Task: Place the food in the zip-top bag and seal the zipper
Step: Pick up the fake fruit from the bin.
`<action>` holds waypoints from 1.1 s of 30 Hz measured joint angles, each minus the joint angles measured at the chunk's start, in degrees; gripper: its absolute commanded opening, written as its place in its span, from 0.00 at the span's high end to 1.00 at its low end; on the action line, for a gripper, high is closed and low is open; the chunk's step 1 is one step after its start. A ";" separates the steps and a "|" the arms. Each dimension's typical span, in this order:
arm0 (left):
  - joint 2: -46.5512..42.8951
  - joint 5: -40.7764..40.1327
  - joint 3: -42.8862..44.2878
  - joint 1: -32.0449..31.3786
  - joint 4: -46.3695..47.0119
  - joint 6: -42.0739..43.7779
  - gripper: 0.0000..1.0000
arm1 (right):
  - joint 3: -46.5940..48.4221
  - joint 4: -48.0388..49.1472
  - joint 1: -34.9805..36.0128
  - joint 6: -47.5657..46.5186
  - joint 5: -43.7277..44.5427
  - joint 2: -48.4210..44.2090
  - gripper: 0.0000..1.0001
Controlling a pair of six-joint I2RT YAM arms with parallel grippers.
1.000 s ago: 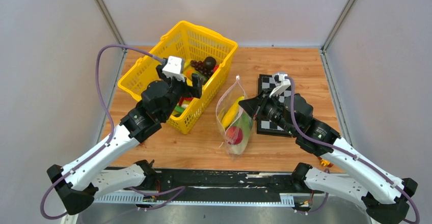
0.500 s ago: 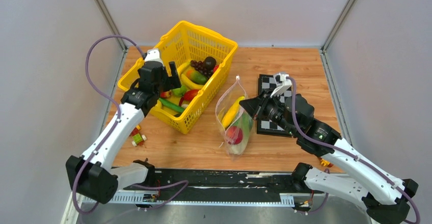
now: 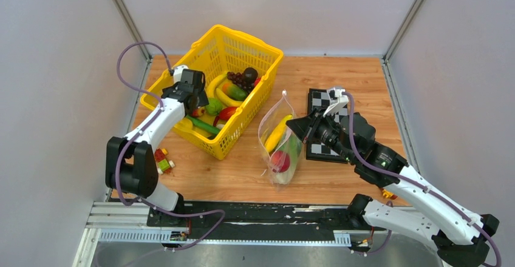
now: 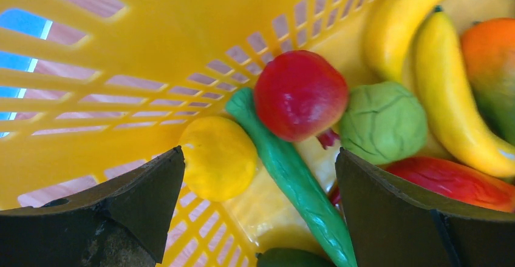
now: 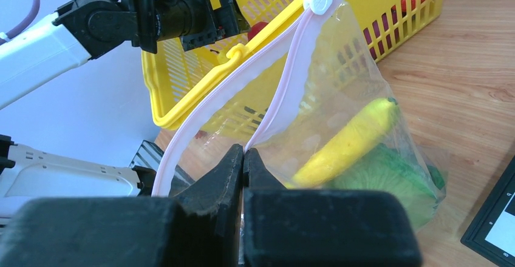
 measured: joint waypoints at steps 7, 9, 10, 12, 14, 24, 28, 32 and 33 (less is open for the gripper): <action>1.33 -4.22 -0.09 1.44 -1.38 -5.03 0.00 | 0.00 -0.15 0.00 0.00 0.42 -0.22 1.00; 1.33 -6.01 -0.35 1.44 -1.66 -6.47 0.00 | 0.00 -0.15 0.00 0.00 0.42 -0.22 1.00; 1.33 -6.95 -0.42 1.42 -1.97 -7.10 0.00 | 0.00 -0.15 0.00 0.00 0.39 -0.22 1.00; 1.33 -8.41 -0.74 1.42 -2.36 -8.41 0.00 | 0.00 -0.15 0.00 0.00 0.42 -0.22 1.00; 1.51 -9.05 -1.07 1.42 -2.21 -9.75 0.00 | 0.00 -0.15 0.00 0.00 0.46 -0.22 1.00; 9.73 -9.86 -1.81 1.55 -2.21 -14.73 0.07 | 0.00 -0.15 0.00 -0.02 0.63 -0.22 1.00; 11.47 -9.90 -2.43 1.64 -1.70 -15.74 0.21 | 0.00 -0.15 0.00 -0.02 0.85 -0.22 1.00; 11.54 -10.73 -3.23 1.79 -1.75 -16.20 0.47 | 0.00 -0.17 0.00 -0.02 0.98 -0.22 1.00; 11.52 -10.95 -3.37 1.81 -1.75 -16.35 0.54 | 0.00 -0.17 0.00 -0.02 1.01 -0.22 1.00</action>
